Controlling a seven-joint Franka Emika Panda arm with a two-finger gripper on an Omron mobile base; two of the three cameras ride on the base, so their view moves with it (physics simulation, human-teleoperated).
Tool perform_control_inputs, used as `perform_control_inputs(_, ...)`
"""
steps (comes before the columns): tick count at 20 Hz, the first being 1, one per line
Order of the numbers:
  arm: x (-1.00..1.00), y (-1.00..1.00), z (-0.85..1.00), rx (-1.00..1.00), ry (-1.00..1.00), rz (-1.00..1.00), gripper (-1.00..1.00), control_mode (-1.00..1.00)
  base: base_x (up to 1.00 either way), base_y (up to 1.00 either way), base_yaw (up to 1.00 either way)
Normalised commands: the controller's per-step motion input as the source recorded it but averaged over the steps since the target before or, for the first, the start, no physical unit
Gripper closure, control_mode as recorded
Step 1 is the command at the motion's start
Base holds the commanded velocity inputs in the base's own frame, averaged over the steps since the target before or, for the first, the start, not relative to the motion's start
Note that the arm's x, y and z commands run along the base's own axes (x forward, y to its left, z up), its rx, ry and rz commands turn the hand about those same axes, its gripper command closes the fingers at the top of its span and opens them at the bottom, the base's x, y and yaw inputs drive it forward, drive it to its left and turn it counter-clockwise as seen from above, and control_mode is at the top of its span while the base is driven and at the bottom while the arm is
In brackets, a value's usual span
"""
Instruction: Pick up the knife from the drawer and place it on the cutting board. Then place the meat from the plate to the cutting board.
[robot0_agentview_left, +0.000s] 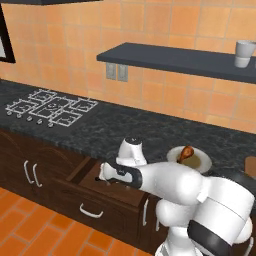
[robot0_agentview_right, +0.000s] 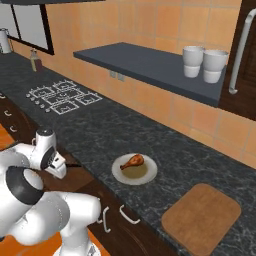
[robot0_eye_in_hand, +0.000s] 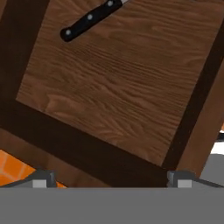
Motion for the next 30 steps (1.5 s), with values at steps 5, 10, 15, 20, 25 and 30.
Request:
perform_control_inputs(5,0.56,0.40,-0.39,0.00,0.07,-0.03,-1.00,-1.00,0.00,0.00,0.00)
perform_control_inputs(10,0.15,0.59,-0.51,-0.05,0.12,-0.04,-1.00,-1.00,0.00,0.00,0.00)
perform_control_inputs(15,-0.63,0.94,-0.31,-0.10,0.13,0.00,-1.00,-1.00,0.00,0.00,0.00)
perform_control_inputs(20,-1.00,1.00,0.03,-0.12,0.10,0.01,-1.00,-1.00,0.00,0.00,0.00)
perform_control_inputs(25,-0.87,0.83,0.47,-0.10,0.01,0.01,-1.00,-1.00,0.00,0.00,0.00)
perform_control_inputs(30,-0.38,0.14,0.97,-0.04,-0.08,-0.03,-1.00,-1.00,0.00,0.00,0.00)
